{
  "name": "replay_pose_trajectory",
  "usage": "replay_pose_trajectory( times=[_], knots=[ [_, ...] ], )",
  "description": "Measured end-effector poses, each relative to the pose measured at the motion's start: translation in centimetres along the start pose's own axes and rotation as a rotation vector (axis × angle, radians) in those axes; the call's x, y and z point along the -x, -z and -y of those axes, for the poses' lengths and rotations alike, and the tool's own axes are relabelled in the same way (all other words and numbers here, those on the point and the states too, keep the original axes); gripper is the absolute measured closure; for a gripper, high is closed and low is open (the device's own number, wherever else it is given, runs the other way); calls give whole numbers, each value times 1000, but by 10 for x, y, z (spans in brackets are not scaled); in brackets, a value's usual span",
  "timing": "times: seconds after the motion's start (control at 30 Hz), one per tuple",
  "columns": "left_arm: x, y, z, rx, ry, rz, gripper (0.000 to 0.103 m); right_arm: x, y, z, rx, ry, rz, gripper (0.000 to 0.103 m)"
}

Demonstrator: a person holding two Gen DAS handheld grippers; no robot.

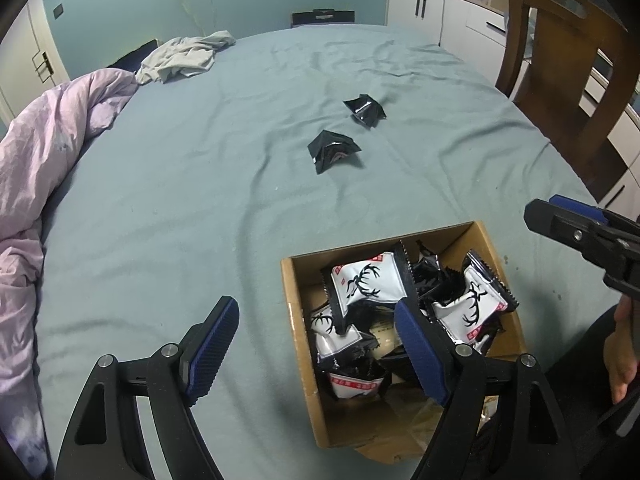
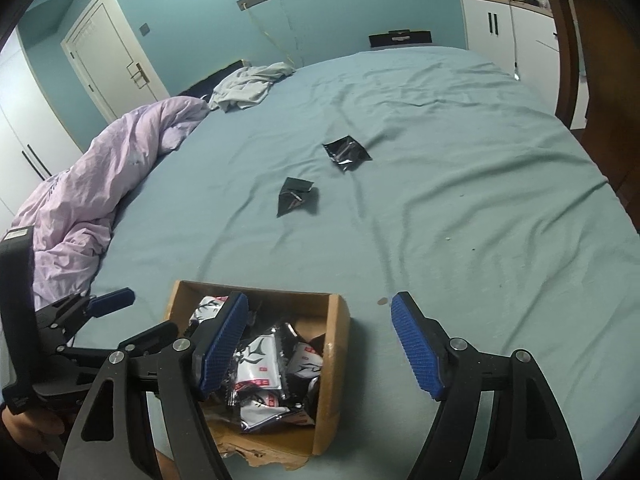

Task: Organize snacks
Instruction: 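Release the white packet into the box from the right gripper, then grasp a black snack packet from the bed with the right gripper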

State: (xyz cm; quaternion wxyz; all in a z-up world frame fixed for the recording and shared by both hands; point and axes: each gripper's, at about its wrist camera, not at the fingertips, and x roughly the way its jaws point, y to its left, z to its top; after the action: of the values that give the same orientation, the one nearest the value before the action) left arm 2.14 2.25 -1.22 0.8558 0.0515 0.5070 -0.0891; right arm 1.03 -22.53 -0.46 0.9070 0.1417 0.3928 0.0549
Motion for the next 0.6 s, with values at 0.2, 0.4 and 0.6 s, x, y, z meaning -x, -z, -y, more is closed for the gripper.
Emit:
replay_pose_trajectory(
  times=[0.2, 0.4, 0.6],
  knots=[
    [-1, -1, 2, -5, 2, -8, 21, -1, -10, 10, -29, 12, 14, 29],
    [-5, -2, 0, 16, 11, -46, 21, -12, -23, 13, -22, 28, 16, 29],
    [-5, -5, -4, 52, 26, -64, 21, -30, -40, 19, -11, 41, 0, 29]
  ],
)
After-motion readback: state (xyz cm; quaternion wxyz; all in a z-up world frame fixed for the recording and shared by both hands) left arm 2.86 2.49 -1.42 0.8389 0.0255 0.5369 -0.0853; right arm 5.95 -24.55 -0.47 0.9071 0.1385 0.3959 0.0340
